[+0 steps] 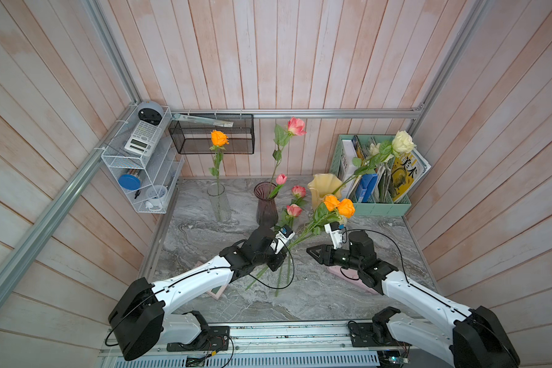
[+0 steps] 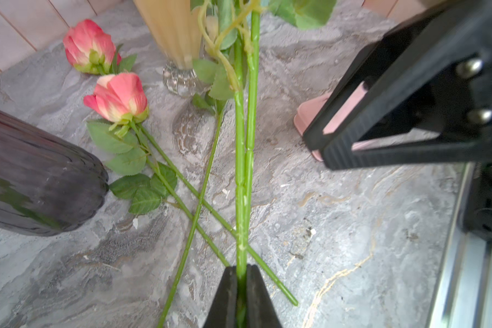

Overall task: Arrange the flowers in different vases according to their colors
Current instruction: Pick up the flower at the center of the board.

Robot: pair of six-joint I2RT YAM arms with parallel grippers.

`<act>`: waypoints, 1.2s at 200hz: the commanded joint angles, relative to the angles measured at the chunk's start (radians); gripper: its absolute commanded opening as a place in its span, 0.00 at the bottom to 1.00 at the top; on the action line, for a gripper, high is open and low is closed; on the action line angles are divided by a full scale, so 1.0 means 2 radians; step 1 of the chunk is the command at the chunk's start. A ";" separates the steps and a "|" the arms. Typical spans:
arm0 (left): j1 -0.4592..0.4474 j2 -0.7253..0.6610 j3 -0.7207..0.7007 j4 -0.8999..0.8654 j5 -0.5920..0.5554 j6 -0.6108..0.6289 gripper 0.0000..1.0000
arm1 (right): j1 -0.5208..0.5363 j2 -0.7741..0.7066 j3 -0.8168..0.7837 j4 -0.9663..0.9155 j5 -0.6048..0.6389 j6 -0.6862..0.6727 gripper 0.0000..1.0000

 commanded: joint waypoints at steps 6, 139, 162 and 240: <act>-0.001 -0.026 -0.005 0.028 0.033 -0.026 0.10 | 0.046 -0.001 0.003 0.080 0.029 -0.008 0.44; 0.006 -0.077 -0.016 0.066 0.075 -0.083 0.10 | 0.091 -0.010 -0.007 0.198 0.075 -0.021 0.44; 0.006 -0.084 -0.017 0.068 0.077 -0.087 0.10 | 0.092 -0.003 -0.005 0.206 0.076 -0.022 0.44; 0.007 -0.082 -0.016 0.069 0.079 -0.093 0.10 | 0.093 0.022 -0.009 0.263 0.078 -0.006 0.39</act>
